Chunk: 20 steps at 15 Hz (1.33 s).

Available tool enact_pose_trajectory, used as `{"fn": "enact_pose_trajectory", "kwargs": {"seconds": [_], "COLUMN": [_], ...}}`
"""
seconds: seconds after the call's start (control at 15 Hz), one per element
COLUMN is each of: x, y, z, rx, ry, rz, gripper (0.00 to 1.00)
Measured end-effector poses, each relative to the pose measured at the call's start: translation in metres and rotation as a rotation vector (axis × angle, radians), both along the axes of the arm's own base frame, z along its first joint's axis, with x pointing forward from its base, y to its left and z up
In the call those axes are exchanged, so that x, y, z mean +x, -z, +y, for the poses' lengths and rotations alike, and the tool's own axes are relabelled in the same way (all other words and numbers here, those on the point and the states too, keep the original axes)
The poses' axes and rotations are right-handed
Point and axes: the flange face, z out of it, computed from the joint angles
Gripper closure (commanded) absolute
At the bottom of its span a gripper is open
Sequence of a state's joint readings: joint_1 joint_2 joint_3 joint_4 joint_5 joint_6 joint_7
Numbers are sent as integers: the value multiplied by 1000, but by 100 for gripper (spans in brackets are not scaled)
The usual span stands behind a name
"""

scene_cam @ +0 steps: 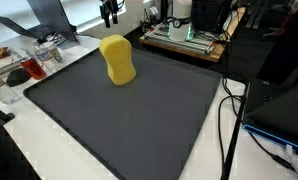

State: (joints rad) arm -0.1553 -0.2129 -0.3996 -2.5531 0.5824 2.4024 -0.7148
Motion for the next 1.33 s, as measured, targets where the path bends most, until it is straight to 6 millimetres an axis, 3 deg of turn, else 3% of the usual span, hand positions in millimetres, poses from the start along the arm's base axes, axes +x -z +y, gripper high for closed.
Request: {"fn": "enact_pose_trajectory", "kwargs": {"seconds": [0.33,0.8,1.33], "x": [26,97,203], "y": [-34,-97,-111], "z": [4,-15,11], "rx": [-57,-155,-263], "ry": [-121,-456,-847], "rz": [12,-11,-85], "gripper": [0,0,0]}}
